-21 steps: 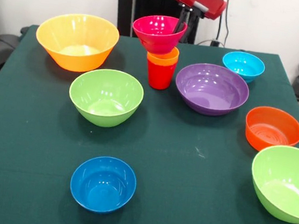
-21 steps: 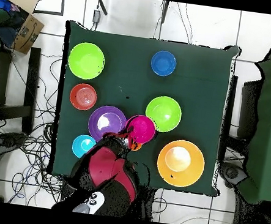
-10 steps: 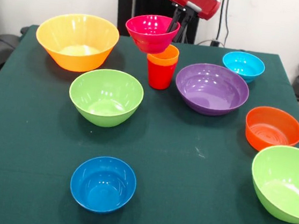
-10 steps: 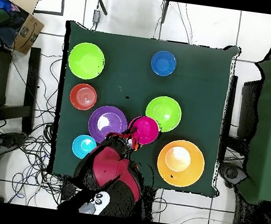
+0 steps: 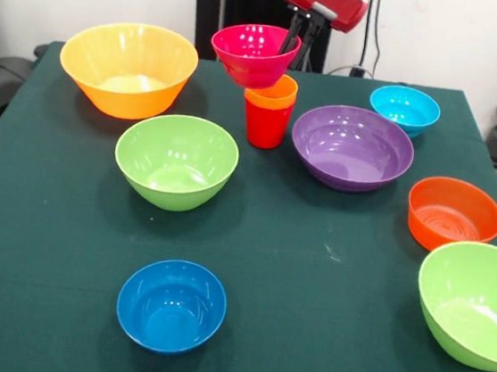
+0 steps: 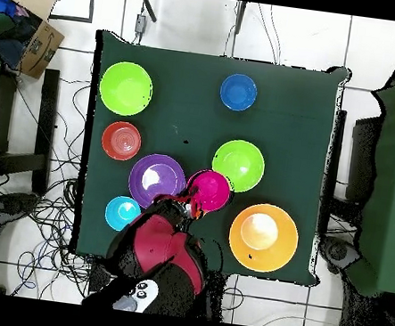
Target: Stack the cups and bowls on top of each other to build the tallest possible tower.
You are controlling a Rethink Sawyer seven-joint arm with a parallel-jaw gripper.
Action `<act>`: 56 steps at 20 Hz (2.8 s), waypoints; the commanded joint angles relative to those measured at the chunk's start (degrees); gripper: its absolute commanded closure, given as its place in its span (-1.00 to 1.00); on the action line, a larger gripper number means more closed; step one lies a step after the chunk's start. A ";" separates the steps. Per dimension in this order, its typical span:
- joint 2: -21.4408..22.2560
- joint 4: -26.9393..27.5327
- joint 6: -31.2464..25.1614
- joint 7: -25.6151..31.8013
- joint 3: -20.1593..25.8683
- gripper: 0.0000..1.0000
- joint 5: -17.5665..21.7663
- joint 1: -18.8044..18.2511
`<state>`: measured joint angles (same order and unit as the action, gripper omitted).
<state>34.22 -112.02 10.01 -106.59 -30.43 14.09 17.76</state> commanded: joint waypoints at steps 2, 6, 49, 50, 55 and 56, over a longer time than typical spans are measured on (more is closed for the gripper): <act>-0.73 -3.95 -7.77 -7.39 6.78 1.00 -0.70 0.03; -0.44 -4.44 -8.74 -7.42 7.05 1.00 -0.77 -0.09; -1.95 -6.88 -1.18 -11.15 9.51 1.00 -1.94 0.25; -1.95 -6.92 -1.12 -11.30 9.53 1.00 -1.96 0.30; -2.35 -7.18 1.06 -12.55 9.92 1.00 -2.04 0.09; -2.46 -7.22 1.52 -12.81 10.02 1.00 -2.03 0.02</act>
<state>35.13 -116.16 7.80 -108.47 -27.54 14.08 18.15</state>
